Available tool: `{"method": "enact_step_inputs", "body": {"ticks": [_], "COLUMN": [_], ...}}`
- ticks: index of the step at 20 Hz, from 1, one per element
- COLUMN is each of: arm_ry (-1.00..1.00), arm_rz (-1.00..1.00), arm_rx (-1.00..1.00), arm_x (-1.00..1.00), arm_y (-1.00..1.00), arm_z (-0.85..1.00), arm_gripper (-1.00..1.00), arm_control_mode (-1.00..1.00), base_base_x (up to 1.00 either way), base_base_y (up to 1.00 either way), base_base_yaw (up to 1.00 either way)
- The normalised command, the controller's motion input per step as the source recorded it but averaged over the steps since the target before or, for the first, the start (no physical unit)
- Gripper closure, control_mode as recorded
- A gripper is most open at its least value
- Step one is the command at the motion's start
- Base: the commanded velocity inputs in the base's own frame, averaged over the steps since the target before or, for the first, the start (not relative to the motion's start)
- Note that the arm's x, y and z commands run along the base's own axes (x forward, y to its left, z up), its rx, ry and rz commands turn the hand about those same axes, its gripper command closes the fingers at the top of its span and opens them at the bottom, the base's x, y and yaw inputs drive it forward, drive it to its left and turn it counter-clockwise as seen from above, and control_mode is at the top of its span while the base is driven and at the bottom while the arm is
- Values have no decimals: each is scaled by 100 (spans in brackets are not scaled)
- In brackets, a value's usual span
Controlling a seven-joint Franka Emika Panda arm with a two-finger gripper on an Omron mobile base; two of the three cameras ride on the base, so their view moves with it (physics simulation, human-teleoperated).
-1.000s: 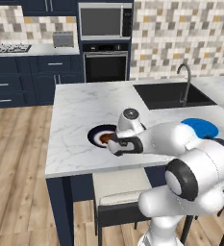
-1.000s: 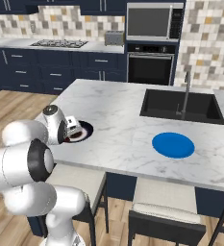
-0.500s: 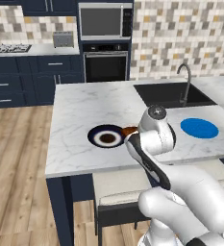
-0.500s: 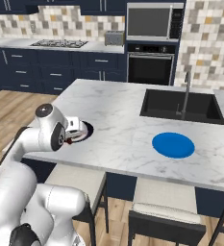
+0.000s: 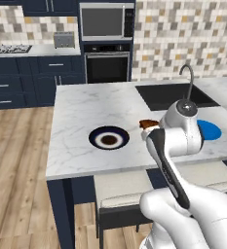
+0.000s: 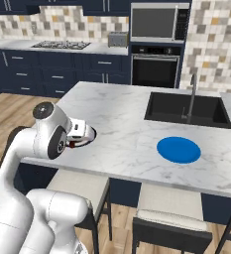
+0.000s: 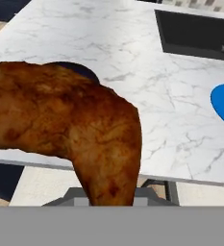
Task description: Transport the chicken drumstick and mushroom to the fridge. Place the chicken drumstick on the rack containing meat and place the mushroom on the rack containing the vegetable, ensuring meats and vegetables are on different racks.
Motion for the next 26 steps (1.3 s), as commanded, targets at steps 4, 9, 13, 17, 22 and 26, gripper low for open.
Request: {"method": "enact_step_inputs", "body": {"ticks": [4,9,13,17,22,26], "arm_ry": [-2,-3,0,-1,0,-1], "arm_rz": [-1,0,0,0,0,0], "arm_rx": [1,0,2,0,1,1], "arm_x": [-50,-65,-65,-71,-65,-64], "arm_y": [-1,0,-1,0,0,0], "arm_z": [41,46,42,27,36,52], "arm_gripper": [100,100,100,100,100,100], "arm_control_mode": [-100,-100,-100,-100,-100,-100], "base_base_x": [0,0,0,0,0,0], "base_base_y": [0,0,0,0,0,0], "base_base_yaw": [0,0,0,0,0,0]}}
